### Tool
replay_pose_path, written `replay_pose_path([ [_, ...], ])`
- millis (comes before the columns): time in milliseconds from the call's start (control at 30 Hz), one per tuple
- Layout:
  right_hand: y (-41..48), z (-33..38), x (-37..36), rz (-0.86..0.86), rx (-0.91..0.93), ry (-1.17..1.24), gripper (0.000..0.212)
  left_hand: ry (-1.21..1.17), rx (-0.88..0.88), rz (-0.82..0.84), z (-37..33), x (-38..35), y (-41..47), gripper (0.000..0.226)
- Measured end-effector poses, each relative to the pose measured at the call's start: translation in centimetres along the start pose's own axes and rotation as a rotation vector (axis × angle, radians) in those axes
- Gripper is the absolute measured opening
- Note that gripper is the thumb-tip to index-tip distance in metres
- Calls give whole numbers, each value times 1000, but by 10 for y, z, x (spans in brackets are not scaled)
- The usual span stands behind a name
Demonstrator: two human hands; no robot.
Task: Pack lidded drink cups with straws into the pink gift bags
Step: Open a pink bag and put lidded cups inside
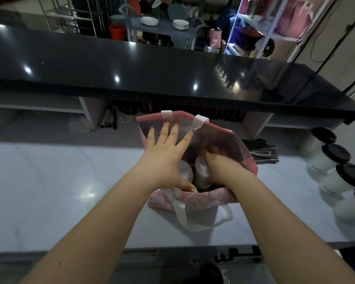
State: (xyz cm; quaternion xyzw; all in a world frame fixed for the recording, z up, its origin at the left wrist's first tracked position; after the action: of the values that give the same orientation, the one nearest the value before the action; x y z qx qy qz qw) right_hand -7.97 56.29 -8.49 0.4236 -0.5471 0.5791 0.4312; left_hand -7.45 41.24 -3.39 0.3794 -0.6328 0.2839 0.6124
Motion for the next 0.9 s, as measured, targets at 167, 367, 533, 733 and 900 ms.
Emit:
replay_pose_path([
  [167, -4, -5, -12, 3, 3, 53, 100, -17, -9, -35, 1, 2, -3, 138],
  [367, -8, -7, -51, 154, 6, 12, 109, -33, -23, -69, -3, -1, 0, 139],
  [533, -7, -3, -42, 183, 21, 27, 100, -11, -8, -60, -1, -3, 6, 137],
  [733, -18, 4, 50, 57, 116, 236, 70, -83, 17, -97, 0, 20, 6, 102],
  [900, -43, -12, 97, -261, 62, 390, 48, -85, 30, -267, -11, 57, 9, 50],
])
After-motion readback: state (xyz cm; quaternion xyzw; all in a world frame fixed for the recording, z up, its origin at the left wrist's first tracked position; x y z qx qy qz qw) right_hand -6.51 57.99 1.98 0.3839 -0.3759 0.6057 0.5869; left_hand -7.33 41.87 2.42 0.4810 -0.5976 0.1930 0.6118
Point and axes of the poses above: each hand's wrist, its own y-axis towards the middle knuckle, its own x-axis out of the back of the hand, z = x × y, the point moved 7 cm from there along y, towards the middle knuckle, and after that the axes turned 5 degrees about -z, right-handed, at the moved point
